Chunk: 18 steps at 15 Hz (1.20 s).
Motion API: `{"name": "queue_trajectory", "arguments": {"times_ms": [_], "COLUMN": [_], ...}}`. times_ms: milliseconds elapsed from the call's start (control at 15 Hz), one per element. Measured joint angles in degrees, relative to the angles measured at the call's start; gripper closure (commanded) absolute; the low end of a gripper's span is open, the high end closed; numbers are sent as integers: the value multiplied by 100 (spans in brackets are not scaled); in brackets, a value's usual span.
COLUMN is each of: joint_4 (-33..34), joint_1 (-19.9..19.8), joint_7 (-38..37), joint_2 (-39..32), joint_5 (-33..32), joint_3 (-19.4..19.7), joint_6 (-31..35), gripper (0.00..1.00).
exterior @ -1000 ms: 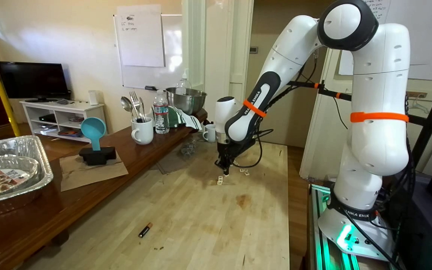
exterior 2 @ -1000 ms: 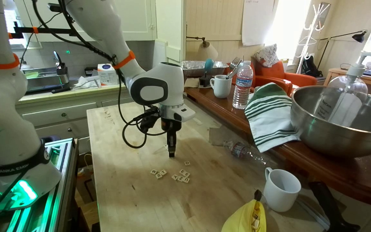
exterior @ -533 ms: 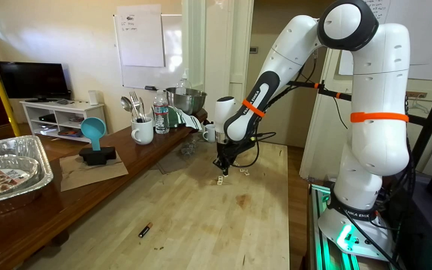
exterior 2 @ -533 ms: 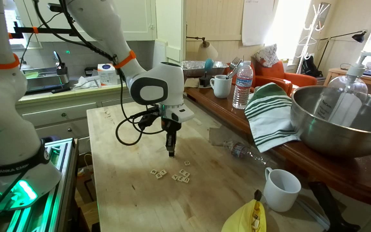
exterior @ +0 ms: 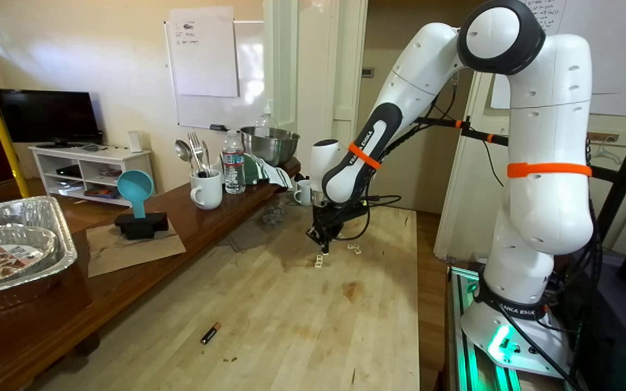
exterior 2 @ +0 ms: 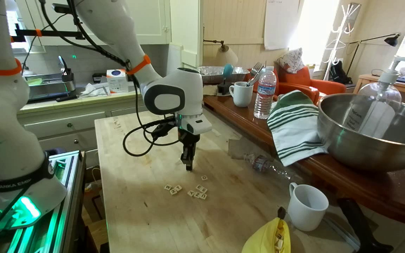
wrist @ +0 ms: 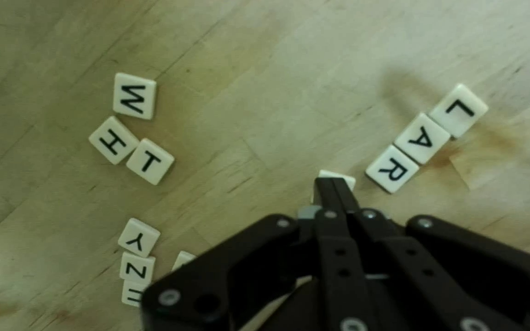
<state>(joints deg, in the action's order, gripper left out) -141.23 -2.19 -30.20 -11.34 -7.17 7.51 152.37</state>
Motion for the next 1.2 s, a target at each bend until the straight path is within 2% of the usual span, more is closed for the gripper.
{"name": "queue_trajectory", "arguments": {"times_ms": [1200], "joint_4": [174], "joint_1": [1], "joint_7": [-225], "joint_2": [-123], "joint_5": [832], "joint_3": [-16], "joint_6": [-1], "gripper": [100]}}
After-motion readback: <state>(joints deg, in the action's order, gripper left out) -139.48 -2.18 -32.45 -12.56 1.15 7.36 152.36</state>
